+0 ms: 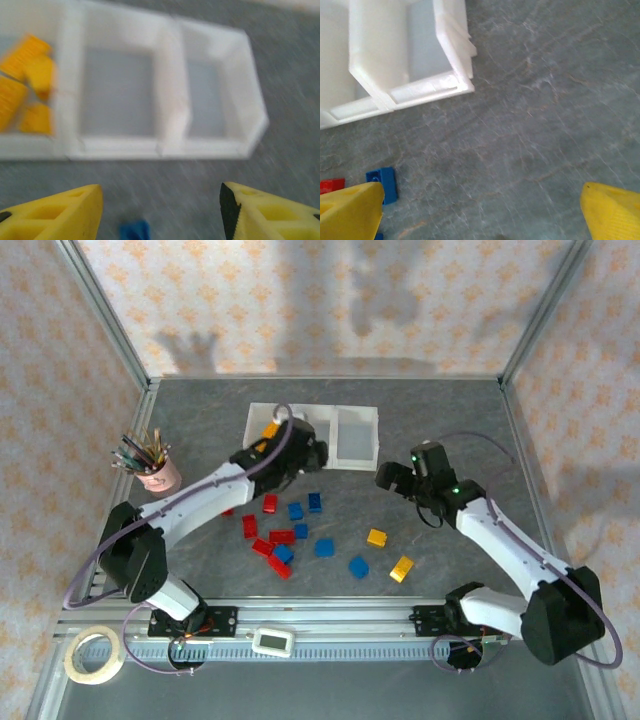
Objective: Sort the legos into containers by color
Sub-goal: Pick up the lego from the middle-left of the table.
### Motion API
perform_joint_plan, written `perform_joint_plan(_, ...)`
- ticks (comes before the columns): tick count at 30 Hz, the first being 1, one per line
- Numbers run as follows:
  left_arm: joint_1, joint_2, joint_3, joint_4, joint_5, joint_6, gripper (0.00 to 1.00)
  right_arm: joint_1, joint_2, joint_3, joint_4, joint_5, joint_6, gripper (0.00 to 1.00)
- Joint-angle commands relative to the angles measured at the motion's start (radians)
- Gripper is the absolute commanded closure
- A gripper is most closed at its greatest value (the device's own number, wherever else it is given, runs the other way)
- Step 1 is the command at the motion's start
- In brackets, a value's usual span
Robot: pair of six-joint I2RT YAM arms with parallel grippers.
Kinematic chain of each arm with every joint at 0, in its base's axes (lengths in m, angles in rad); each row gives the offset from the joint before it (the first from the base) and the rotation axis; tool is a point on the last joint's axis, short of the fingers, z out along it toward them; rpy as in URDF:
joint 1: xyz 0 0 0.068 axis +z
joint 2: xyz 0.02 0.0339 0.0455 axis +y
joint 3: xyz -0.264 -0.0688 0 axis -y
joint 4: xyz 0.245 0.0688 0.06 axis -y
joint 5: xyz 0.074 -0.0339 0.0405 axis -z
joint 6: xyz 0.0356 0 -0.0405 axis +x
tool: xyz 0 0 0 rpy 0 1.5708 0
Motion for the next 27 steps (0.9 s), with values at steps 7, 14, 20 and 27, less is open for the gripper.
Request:
perform_joint_plan(7,-0.323,-0.002,-0.074,0.008,-0.010,-0.252,0.31,-0.005,-0.137,-0.108,-0.096,0.088,0.083,0.00)
perform_joint_plan(14,-0.460,0.118,-0.051,0.054,-0.011,-0.336,0.23,-0.085,-0.151,-0.149,-0.121,0.101,0.098,0.00)
perform_joint_plan(20,-0.489,0.291,0.067,-0.006,-0.031,-0.346,0.18,-0.157,-0.137,-0.170,-0.078,0.045,0.107,0.00)
perform_joint_plan(27,-0.487,0.452,0.201,-0.057,-0.090,-0.327,0.17,-0.218,-0.108,-0.191,-0.031,0.009,0.064,0.00)
